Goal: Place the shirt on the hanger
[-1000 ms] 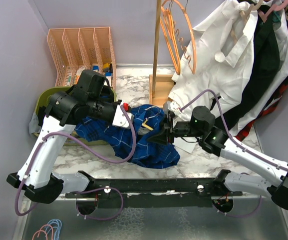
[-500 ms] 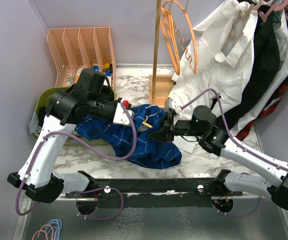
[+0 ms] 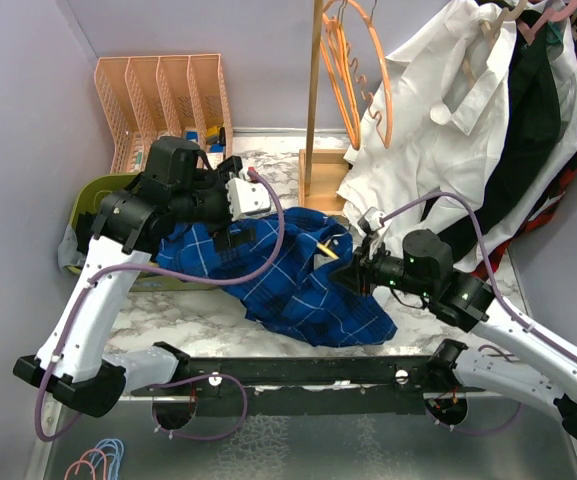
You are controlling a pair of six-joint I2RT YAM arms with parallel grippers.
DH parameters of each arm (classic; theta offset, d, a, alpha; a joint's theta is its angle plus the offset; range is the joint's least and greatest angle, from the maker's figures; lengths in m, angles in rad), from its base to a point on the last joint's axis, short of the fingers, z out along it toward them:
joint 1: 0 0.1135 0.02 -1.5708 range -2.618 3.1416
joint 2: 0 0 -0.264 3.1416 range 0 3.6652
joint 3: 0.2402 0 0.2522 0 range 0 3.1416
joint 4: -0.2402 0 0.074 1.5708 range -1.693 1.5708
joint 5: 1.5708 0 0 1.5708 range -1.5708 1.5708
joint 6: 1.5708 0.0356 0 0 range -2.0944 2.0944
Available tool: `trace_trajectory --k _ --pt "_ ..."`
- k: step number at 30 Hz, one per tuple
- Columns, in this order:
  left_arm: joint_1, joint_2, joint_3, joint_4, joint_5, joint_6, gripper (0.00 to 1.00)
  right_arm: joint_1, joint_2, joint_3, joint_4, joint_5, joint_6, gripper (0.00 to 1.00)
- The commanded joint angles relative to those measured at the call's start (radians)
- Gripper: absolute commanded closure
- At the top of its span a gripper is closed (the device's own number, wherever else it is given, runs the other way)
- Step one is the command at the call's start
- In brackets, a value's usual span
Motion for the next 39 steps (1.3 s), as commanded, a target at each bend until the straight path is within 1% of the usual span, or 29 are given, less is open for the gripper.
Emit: trace_trajectory --k 1,2,4,7,10,12,16,23,24,25,26,28,29,31,32,33,34,36,39 --pt "0.024 -0.002 0.025 0.054 -0.131 -0.101 0.01 0.003 0.034 0.173 -0.346 0.244 0.054 0.99" --pt "0.025 0.017 0.041 0.02 -0.129 -0.104 0.01 0.003 0.041 0.195 -0.405 0.27 0.067 0.99" --pt "0.025 0.064 0.085 -0.082 -0.09 -0.089 0.01 0.003 0.032 0.203 -0.461 0.301 0.091 0.99" --pt "0.017 0.128 0.135 -0.239 -0.008 -0.054 0.01 0.003 -0.012 0.194 -0.466 0.325 0.107 0.99" --pt "-0.031 0.159 0.138 -0.308 -0.004 -0.042 0.01 0.003 -0.032 0.2 -0.465 0.327 0.109 0.99" --pt "-0.049 0.153 0.107 -0.279 -0.006 -0.058 0.01 0.003 -0.029 0.205 -0.464 0.325 0.11 0.99" --pt "-0.075 0.164 0.039 -0.23 0.049 -0.069 0.01 0.003 -0.012 0.211 -0.448 0.304 0.106 0.99" --pt "-0.1 0.193 -0.121 0.066 -0.081 -0.16 0.02 0.002 0.022 0.237 -0.448 0.262 0.096 0.99" --pt "-0.099 0.196 -0.142 0.104 -0.093 -0.165 0.07 0.002 0.024 0.245 -0.454 0.26 0.096 0.99" --pt "-0.1 0.198 -0.168 0.143 -0.108 -0.17 0.14 0.003 0.025 0.25 -0.458 0.259 0.096 0.99" --pt "-0.1 0.202 -0.191 0.173 -0.126 -0.171 0.26 0.003 0.022 0.253 -0.46 0.26 0.097 0.99" --pt "-0.099 0.211 -0.237 0.23 -0.16 -0.166 0.55 0.003 0.017 0.26 -0.464 0.258 0.097 0.99" --pt "-0.099 0.212 -0.256 0.261 -0.18 -0.167 0.66 0.003 0.015 0.262 -0.468 0.259 0.099 0.99" --pt "-0.098 0.215 -0.308 0.294 -0.202 -0.156 0.69 0.003 0.008 0.265 -0.475 0.26 0.103 0.99" --pt "-0.097 0.217 -0.317 0.306 -0.213 -0.151 0.76 0.002 0.006 0.267 -0.479 0.259 0.105 0.99" --pt "-0.095 0.218 -0.322 0.324 -0.23 -0.151 0.92 0.003 0.004 0.267 -0.482 0.26 0.107 0.99" --pt "-0.089 0.219 -0.322 0.341 -0.251 -0.154 1.0 0.003 0.002 0.267 -0.485 0.257 0.109 0.99" --pt "-0.058 0.213 -0.316 0.382 -0.272 -0.141 1.0 0.003 -0.002 0.26 -0.494 0.248 0.112 0.99" --pt "0.018 0.192 -0.321 0.528 -0.328 -0.161 1.0 0.003 -0.005 0.244 -0.513 0.235 0.117 0.99"
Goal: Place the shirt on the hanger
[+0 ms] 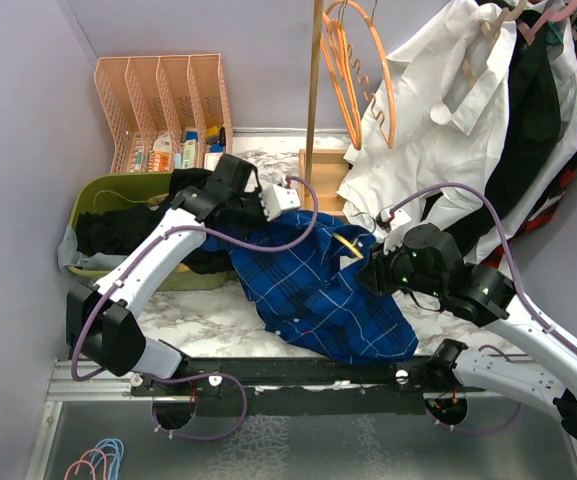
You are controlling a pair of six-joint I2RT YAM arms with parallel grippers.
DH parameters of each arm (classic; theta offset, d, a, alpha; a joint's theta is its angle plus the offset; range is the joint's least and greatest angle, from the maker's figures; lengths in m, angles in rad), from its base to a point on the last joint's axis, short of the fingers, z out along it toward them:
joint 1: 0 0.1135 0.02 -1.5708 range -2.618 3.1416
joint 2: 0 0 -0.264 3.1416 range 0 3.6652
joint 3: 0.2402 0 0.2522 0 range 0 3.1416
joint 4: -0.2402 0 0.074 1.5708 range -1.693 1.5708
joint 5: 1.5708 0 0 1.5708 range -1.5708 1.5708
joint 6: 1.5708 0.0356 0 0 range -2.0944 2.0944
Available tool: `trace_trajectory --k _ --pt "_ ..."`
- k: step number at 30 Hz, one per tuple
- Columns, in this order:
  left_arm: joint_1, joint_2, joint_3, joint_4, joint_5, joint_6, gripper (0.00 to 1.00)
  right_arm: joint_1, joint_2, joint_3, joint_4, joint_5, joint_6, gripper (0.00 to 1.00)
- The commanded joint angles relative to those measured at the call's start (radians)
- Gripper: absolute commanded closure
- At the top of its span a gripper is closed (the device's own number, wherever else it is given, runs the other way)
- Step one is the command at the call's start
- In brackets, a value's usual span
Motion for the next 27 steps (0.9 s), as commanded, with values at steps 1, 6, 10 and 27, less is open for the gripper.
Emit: trace_trajectory --k 1,6,10,27 --pt "0.109 -0.034 0.011 0.258 -0.111 -0.017 1.0 0.002 -0.025 0.015 -0.016 -0.039 0.015 0.99" --pt "0.14 0.04 0.111 0.276 -0.095 -0.044 0.93 0.002 -0.024 -0.003 -0.031 -0.083 0.004 0.99" --pt "0.138 0.147 0.259 0.141 0.035 -0.12 0.16 0.002 -0.031 -0.017 0.001 -0.087 -0.002 0.99" --pt "0.138 0.005 0.669 -0.105 -0.001 -0.453 0.01 -0.015 0.159 0.057 -0.063 0.467 0.15 0.99"
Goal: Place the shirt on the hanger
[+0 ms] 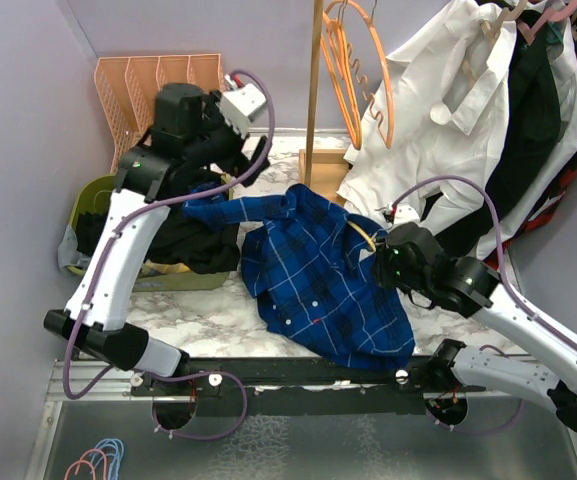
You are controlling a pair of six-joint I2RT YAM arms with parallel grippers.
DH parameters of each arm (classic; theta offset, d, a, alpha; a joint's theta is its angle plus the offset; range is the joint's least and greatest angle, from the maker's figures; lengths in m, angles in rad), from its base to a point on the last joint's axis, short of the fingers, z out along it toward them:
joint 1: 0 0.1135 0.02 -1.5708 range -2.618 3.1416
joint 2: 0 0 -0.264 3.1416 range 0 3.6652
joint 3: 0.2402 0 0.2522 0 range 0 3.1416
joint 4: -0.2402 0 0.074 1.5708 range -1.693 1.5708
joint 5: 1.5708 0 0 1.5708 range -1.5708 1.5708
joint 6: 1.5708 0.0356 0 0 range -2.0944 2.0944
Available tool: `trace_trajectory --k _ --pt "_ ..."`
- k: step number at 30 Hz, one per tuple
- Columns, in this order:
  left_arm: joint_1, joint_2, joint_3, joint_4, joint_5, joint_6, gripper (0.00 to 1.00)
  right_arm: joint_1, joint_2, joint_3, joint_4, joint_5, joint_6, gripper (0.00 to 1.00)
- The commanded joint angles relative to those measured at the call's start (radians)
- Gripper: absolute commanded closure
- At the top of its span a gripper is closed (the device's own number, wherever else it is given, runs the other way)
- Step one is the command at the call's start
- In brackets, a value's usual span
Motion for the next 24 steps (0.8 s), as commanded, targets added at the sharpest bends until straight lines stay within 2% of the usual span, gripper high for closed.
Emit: trace_trajectory --k 1,5,7,10,16,20,24 --pt "0.001 -0.036 0.173 -0.116 -0.007 -0.073 0.01 -0.048 0.126 0.049 0.093 0.157 -0.029 0.99" --pt "0.031 -0.079 0.161 -0.162 0.091 -0.045 0.01 -0.317 0.137 0.012 0.334 -0.093 -0.16 0.99" --pt "0.05 -0.105 0.13 -0.177 0.124 -0.035 0.01 -0.403 0.137 0.026 0.399 -0.133 -0.221 0.99" --pt "0.08 -0.142 0.071 -0.196 0.165 -0.022 0.01 -0.416 0.145 0.099 0.425 -0.11 -0.327 0.99" --pt "0.094 -0.171 -0.031 -0.235 0.137 0.011 0.01 -0.437 0.181 0.232 0.411 -0.039 -0.493 0.99" --pt "0.096 -0.169 -0.036 -0.253 0.124 0.013 0.01 -0.45 0.223 0.328 0.431 0.024 -0.63 0.99" --pt "0.093 -0.155 -0.028 -0.255 0.121 0.014 0.01 -0.514 0.279 0.406 0.468 0.05 -0.75 0.99"
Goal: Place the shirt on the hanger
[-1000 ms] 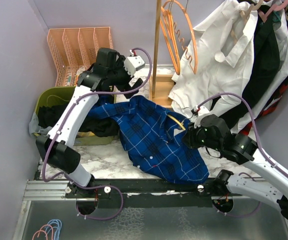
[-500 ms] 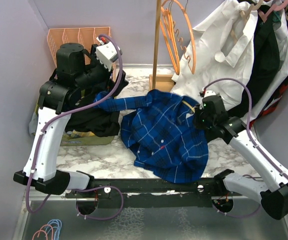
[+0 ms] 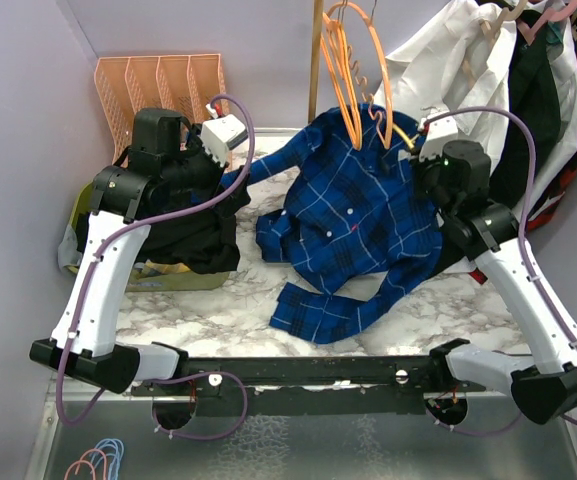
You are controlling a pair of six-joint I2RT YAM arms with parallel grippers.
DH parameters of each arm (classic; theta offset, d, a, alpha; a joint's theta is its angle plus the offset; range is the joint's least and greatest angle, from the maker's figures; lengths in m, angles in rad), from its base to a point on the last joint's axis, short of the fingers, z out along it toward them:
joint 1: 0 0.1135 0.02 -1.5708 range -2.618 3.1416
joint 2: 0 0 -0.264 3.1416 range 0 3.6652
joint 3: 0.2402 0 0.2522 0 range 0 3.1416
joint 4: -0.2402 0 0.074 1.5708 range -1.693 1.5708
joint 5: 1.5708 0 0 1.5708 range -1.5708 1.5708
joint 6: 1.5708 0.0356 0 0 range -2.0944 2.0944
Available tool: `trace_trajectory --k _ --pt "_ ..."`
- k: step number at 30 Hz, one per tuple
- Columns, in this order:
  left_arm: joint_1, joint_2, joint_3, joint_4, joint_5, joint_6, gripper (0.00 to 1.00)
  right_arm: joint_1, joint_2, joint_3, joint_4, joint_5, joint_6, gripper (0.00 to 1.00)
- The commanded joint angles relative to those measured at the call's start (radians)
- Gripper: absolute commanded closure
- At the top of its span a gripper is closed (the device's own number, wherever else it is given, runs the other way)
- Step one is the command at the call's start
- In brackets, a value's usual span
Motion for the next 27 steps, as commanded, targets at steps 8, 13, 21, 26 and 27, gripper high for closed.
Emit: trace_trajectory --k 8,13,21,26,27 --pt "-0.01 0.012 0.013 -0.014 0.001 0.015 0.01 -0.094 0.154 0.256 0.205 0.128 -0.324 0.99" --pt "-0.012 0.023 0.017 -0.012 -0.001 0.015 0.01 -0.157 0.258 0.437 0.217 0.108 -0.376 0.99" --pt "-0.014 0.047 0.019 -0.014 0.001 0.014 0.01 -0.195 0.441 0.696 0.244 0.119 -0.429 0.99" --pt "-0.015 0.05 0.009 -0.009 -0.006 0.015 0.01 -0.197 0.518 0.789 0.304 0.174 -0.519 0.99" --pt "-0.013 0.052 0.006 -0.009 -0.008 0.015 0.01 -0.199 0.529 0.801 0.32 0.185 -0.533 0.99"
